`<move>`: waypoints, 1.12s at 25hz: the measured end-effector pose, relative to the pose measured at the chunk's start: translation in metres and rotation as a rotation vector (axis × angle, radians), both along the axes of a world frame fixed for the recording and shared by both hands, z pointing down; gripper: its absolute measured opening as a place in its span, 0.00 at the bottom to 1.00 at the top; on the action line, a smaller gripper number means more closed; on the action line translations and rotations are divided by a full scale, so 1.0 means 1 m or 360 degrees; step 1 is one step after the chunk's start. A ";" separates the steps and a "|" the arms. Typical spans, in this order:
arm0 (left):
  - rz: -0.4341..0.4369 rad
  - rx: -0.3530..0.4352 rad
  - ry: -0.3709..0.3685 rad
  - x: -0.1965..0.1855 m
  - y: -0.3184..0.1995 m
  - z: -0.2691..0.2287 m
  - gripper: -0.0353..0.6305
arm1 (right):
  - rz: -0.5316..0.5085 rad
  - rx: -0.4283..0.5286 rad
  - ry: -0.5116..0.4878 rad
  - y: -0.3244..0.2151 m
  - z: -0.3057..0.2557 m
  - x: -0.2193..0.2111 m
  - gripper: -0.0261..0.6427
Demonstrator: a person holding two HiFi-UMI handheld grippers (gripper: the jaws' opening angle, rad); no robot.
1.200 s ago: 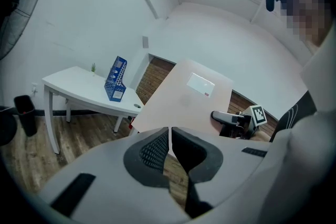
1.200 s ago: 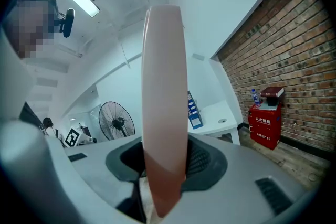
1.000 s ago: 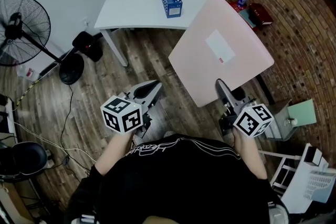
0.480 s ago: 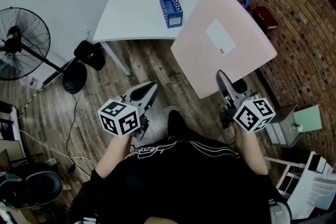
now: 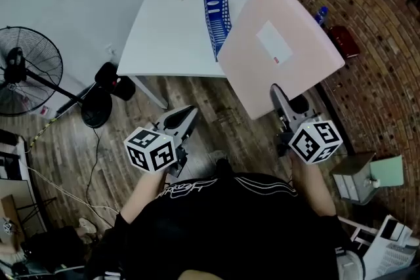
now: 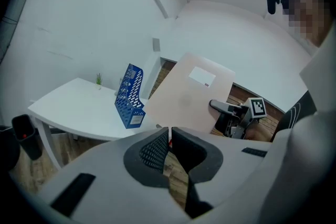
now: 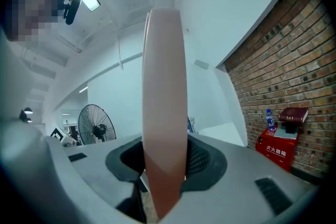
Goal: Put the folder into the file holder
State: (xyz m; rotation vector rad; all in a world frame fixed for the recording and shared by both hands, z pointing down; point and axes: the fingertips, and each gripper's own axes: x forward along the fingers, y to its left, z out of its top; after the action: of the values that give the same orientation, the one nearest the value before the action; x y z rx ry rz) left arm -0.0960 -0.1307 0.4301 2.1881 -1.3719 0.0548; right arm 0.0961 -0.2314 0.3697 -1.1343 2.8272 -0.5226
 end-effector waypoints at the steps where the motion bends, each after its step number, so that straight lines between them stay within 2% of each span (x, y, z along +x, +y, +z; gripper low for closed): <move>1: 0.0005 0.0002 -0.0001 -0.002 -0.012 -0.001 0.12 | 0.0001 0.0006 0.0003 -0.011 -0.001 -0.004 0.29; 12: 0.0007 0.0050 -0.0014 -0.028 -0.111 -0.013 0.12 | 0.0060 0.0093 0.0061 -0.113 -0.017 -0.044 0.29; 20: -0.0015 0.0078 -0.0023 -0.049 -0.139 -0.018 0.12 | 0.0094 0.0192 0.0127 -0.149 -0.032 -0.077 0.28; 28: 0.0037 0.0069 -0.0030 -0.083 -0.160 -0.023 0.12 | 0.0203 0.0227 0.0163 -0.176 -0.038 -0.111 0.28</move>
State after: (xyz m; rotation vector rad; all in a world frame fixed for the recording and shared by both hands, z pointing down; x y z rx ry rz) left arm -0.1786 -0.2907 0.4072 2.2447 -1.3701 0.0549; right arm -0.0151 -0.4072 0.3316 -1.3367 2.7972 -0.2569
